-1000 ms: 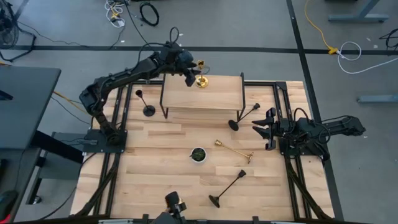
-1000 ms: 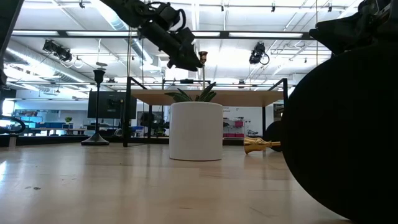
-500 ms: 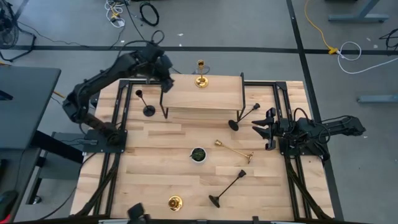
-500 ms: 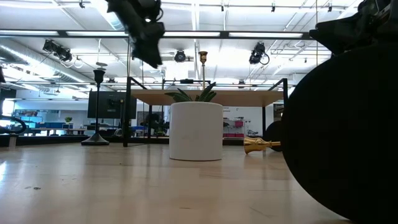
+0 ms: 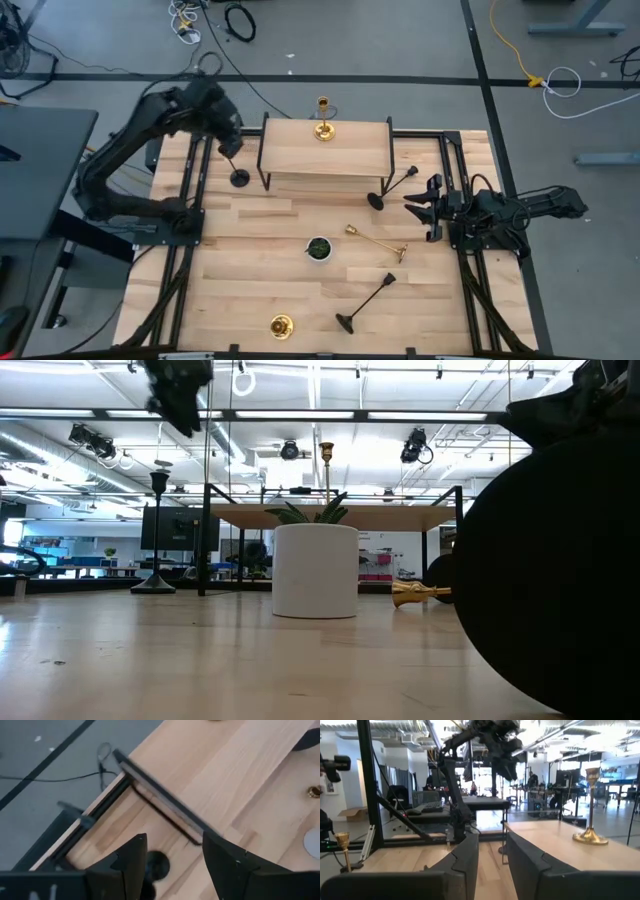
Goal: Pick & Place candle stick holders
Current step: Put the top left black candle holder on the shelf
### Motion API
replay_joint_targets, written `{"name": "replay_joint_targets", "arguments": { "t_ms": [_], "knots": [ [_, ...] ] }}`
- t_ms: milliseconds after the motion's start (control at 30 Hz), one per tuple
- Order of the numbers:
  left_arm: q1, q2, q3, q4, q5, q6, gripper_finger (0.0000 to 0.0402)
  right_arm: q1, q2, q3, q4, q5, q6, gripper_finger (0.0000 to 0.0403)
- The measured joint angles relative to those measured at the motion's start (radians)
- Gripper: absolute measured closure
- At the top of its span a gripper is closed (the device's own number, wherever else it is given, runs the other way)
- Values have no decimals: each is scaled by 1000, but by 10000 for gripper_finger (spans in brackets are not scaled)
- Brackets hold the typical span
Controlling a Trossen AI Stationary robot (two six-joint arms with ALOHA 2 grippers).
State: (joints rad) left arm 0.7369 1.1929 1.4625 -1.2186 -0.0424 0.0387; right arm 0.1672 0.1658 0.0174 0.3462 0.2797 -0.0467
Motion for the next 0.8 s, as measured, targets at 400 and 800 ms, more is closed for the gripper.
{"name": "replay_joint_targets", "arguments": {
  "t_ms": [400, 800],
  "knots": [
    [-2, -540, -562, 220, 35, -197, 209, 0, 0, 0, -5, 0, 13, 300],
    [-15, -741, -809, 394, -32, -303, 209, 0, 0, 0, 8, 26, 12, 300]
  ]
}}
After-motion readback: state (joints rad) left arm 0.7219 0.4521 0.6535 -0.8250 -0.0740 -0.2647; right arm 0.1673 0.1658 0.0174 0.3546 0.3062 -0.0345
